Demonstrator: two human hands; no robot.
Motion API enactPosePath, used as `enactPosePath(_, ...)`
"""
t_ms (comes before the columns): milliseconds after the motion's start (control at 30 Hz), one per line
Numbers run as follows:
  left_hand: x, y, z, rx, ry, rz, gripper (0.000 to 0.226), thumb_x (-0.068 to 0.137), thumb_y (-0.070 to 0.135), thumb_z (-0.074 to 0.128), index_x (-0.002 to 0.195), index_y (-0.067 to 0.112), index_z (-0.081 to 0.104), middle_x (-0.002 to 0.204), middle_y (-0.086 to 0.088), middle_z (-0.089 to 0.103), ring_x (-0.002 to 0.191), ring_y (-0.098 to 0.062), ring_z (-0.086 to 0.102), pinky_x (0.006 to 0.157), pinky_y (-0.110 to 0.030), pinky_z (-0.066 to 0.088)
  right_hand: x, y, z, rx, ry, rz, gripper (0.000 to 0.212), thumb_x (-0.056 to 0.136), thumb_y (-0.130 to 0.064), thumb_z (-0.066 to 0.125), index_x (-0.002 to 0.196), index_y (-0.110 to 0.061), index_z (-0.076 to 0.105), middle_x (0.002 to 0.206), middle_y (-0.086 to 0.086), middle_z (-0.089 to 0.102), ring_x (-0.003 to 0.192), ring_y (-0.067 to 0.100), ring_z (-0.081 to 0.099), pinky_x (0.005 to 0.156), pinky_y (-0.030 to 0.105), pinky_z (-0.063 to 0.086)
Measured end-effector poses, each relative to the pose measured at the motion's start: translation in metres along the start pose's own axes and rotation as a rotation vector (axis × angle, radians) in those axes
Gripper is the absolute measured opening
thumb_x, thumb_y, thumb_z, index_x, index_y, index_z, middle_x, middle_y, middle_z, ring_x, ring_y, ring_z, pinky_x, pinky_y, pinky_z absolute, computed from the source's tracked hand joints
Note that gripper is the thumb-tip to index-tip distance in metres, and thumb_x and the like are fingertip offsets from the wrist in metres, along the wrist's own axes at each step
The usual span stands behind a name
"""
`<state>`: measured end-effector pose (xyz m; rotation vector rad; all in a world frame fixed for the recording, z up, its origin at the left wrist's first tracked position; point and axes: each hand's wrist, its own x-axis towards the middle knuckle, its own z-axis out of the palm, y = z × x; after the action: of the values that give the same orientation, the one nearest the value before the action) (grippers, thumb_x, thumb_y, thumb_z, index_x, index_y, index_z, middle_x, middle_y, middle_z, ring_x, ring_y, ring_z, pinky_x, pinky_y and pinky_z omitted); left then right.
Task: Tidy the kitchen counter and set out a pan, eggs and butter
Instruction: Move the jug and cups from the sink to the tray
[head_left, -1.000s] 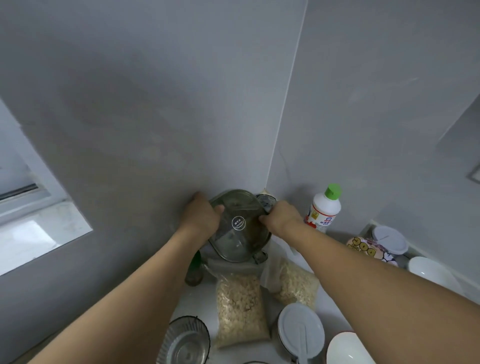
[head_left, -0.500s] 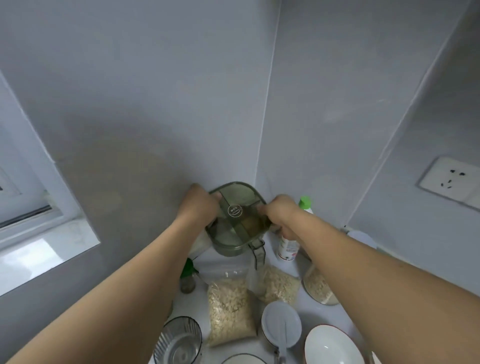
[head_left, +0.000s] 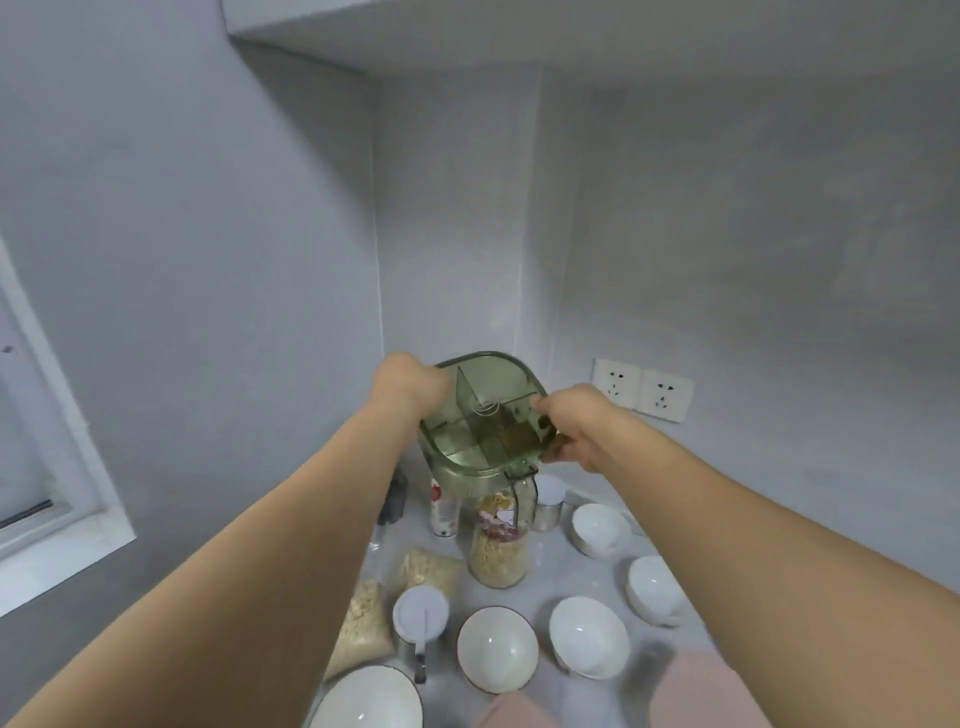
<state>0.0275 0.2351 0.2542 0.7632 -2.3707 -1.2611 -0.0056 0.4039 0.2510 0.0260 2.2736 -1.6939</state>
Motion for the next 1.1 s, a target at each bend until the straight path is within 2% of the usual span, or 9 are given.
enactPosePath(100,-0.055,0.046,0.031,-0.224,-0.082,-0.005,0.016,0.085,0.006,0.060,0.097,-0.001,0.053,0.098,-0.016,0.058,0.088,-0.031,0.057,0.083,-0.039,0.053,-0.047,0.010,-0.077,0.043,0.124,-0.002,0.015,0.096,-0.013,0.056,0.104,0.000,0.055,0.098,0.018,0.064,0.072,0.029,0.064,0.068,0.041,0.059)
enactPosePath(200,-0.120,0.091,0.073,-0.413,-0.186,0.010,0.015,0.077,0.000,0.059,0.092,-0.003,0.058,0.086,-0.014,0.055,0.077,-0.026,0.051,0.067,-0.033,0.045,-0.102,0.031,-0.157,0.103,0.252,-0.004,0.012,0.096,-0.012,0.056,0.092,-0.003,0.050,0.088,0.014,0.059,0.069,0.028,0.062,0.058,0.038,0.057)
enactPosePath(300,-0.192,0.136,0.120,-0.537,-0.344,0.045,0.033,0.060,0.002,0.066,0.092,-0.003,0.061,0.086,-0.013,0.057,0.079,-0.026,0.055,0.069,-0.034,0.046,-0.161,0.060,-0.240,0.170,0.372,0.011,0.014,0.096,-0.011,0.056,0.087,-0.005,0.047,0.085,0.012,0.056,0.066,0.028,0.061,0.046,0.035,0.052)
enactPosePath(433,-0.287,0.195,0.188,-0.560,-0.524,0.116,0.025,0.082,-0.004,0.066,0.105,-0.007,0.060,0.107,-0.012,0.064,0.106,-0.028,0.060,0.101,-0.042,0.047,-0.235,0.109,-0.339,0.262,0.516,0.064,0.011,0.096,-0.012,0.057,0.088,-0.005,0.052,0.096,0.016,0.061,0.070,0.032,0.067,0.044,0.036,0.054)
enactPosePath(633,-0.408,0.266,0.282,-0.487,-0.757,0.248,0.026,0.088,0.002,0.062,0.114,-0.004,0.061,0.121,-0.017,0.063,0.114,-0.029,0.059,0.103,-0.043,0.046,-0.326,0.172,-0.459,0.397,0.675,0.126,0.009,0.095,-0.013,0.058,0.091,-0.005,0.055,0.103,0.015,0.062,0.074,0.033,0.068,0.046,0.037,0.054)
enactPosePath(733,-0.469,0.296,0.321,-0.485,-0.880,0.287,0.019,0.092,0.001,0.057,0.109,0.004,0.062,0.111,-0.013,0.065,0.094,-0.024,0.062,0.084,-0.029,0.051,-0.360,0.203,-0.514,0.445,0.749,0.128,0.014,0.096,-0.014,0.057,0.105,-0.003,0.057,0.112,0.016,0.062,0.078,0.033,0.069,0.045,0.034,0.055)
enactPosePath(833,-0.522,0.319,0.356,-0.475,-0.993,0.313,0.027,0.094,0.002,0.052,0.119,0.011,0.059,0.094,-0.008,0.064,0.070,-0.015,0.058,0.059,-0.024,0.046,-0.387,0.230,-0.560,0.490,0.831,0.135,0.010,0.097,-0.013,0.055,0.099,-0.004,0.056,0.113,0.017,0.061,0.081,0.034,0.068,0.044,0.034,0.054)
enactPosePath(933,-0.571,0.337,0.396,-0.438,-1.102,0.312,0.028,0.096,0.003,0.048,0.119,0.016,0.056,0.085,-0.003,0.061,0.066,-0.014,0.055,0.057,-0.026,0.044,-0.408,0.261,-0.606,0.538,0.914,0.163,0.007,0.097,-0.013,0.055,0.096,-0.005,0.056,0.116,0.017,0.060,0.078,0.034,0.068,0.042,0.034,0.053)
enactPosePath(1100,-0.629,0.362,0.472,-0.422,-1.223,0.316,0.029,0.094,0.003,0.050,0.119,0.016,0.056,0.096,-0.005,0.063,0.073,-0.015,0.057,0.059,-0.027,0.044,-0.433,0.303,-0.678,0.529,1.062,0.203,0.011,0.095,-0.014,0.058,0.103,-0.006,0.056,0.120,0.016,0.057,0.074,0.031,0.065,0.043,0.033,0.052)
